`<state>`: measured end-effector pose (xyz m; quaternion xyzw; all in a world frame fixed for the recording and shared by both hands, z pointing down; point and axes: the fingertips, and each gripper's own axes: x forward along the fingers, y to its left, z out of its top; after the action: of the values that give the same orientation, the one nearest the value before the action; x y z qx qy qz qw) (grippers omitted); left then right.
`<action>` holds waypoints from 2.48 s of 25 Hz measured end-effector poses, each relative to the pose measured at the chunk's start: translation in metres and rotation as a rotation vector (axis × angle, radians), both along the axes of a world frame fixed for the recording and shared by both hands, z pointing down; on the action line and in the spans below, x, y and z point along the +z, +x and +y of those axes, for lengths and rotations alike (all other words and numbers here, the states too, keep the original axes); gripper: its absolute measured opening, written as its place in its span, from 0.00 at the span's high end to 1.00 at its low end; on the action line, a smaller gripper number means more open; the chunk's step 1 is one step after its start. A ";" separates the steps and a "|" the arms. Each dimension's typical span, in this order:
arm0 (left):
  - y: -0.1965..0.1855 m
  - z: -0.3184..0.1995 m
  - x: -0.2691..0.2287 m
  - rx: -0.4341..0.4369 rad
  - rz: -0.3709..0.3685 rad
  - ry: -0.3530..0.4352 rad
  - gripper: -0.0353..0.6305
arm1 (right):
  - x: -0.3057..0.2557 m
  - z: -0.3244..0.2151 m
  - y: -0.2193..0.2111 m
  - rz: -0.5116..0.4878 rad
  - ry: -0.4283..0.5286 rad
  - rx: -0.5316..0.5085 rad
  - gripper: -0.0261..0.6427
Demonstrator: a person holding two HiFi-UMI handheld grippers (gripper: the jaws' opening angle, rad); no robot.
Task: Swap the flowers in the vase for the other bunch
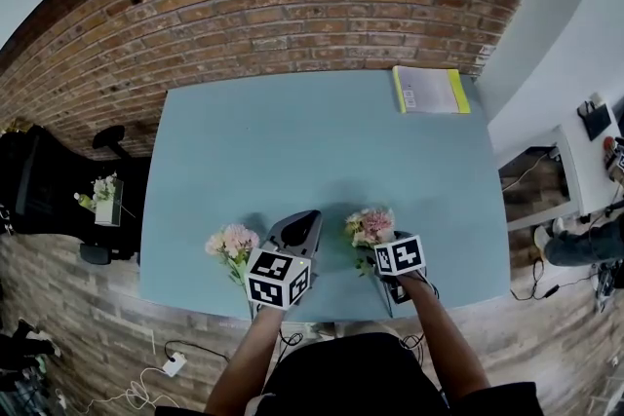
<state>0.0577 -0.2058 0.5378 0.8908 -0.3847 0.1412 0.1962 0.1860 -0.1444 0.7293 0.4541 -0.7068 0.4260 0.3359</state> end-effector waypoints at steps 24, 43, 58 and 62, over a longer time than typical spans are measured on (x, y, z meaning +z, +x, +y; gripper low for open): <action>-0.017 -0.016 0.013 -0.048 -0.020 -0.037 0.93 | 0.033 -0.001 -0.009 0.041 -0.133 -0.041 0.30; -0.017 -0.015 0.011 -0.066 -0.021 -0.031 0.93 | 0.034 0.002 -0.006 0.055 -0.174 -0.053 0.31; -0.018 -0.013 0.008 -0.080 -0.012 -0.032 0.93 | 0.031 0.006 -0.003 0.079 -0.199 -0.089 0.57; -0.018 -0.014 0.008 -0.083 -0.010 -0.031 0.93 | 0.030 0.004 -0.004 0.068 -0.183 -0.098 0.61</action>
<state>0.0395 -0.2199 0.5463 0.8701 -0.4203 0.1433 0.2137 0.1819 -0.1404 0.7593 0.4007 -0.6746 0.4561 0.4200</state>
